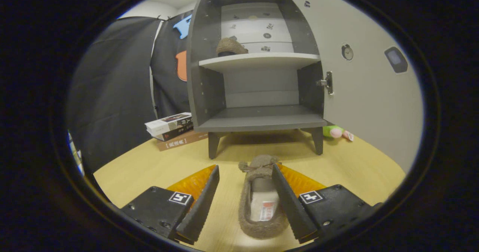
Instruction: Open the shoe cabinet door, grab the shoes and put them into the shoe cabinet, then close the shoe cabinet door.
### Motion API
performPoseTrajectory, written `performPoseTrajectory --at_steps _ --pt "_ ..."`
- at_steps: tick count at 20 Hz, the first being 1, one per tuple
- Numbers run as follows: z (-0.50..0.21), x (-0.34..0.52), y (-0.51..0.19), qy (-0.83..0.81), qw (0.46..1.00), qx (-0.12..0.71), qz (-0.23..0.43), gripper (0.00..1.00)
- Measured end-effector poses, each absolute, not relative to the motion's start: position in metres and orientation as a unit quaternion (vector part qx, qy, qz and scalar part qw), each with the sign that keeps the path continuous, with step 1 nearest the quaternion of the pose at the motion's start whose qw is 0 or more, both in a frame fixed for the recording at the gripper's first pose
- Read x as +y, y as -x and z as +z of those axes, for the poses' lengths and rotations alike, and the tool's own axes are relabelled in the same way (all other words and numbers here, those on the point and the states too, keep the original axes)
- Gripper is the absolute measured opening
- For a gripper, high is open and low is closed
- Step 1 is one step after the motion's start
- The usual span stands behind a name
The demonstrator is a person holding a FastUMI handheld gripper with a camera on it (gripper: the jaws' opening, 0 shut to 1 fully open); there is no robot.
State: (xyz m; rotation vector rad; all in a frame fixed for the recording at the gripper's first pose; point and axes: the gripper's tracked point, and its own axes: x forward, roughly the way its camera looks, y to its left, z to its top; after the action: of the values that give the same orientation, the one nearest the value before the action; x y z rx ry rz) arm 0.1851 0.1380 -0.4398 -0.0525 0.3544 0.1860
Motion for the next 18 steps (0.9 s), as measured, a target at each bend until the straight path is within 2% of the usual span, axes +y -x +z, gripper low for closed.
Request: performPoseTrajectory --at_steps 2,3,4,6,7,10,12,15,17,18 --pt "-0.461 0.131 -0.189 0.045 0.976 0.202 0.071 0.85" --pt "-0.472 0.122 -0.191 0.045 0.974 0.218 0.05 0.78" --pt "-0.477 0.123 -0.192 0.038 0.972 0.225 0.051 0.78" --pt "-0.484 0.121 -0.204 0.045 0.971 0.233 0.037 0.65" --pt "-0.491 0.124 -0.21 0.044 0.968 0.241 0.05 0.54" --pt "-0.498 0.127 -0.209 0.007 0.957 0.283 0.063 0.41" --pt "-0.483 0.125 -0.21 -0.011 0.965 0.251 0.068 0.34" --pt "-0.469 0.124 -0.206 -0.016 0.978 0.193 0.078 0.14" --pt "-0.465 0.124 -0.207 -0.007 0.981 0.181 0.071 0.06" --pt "-0.468 0.126 -0.21 0.004 0.98 0.187 0.072 0.05"
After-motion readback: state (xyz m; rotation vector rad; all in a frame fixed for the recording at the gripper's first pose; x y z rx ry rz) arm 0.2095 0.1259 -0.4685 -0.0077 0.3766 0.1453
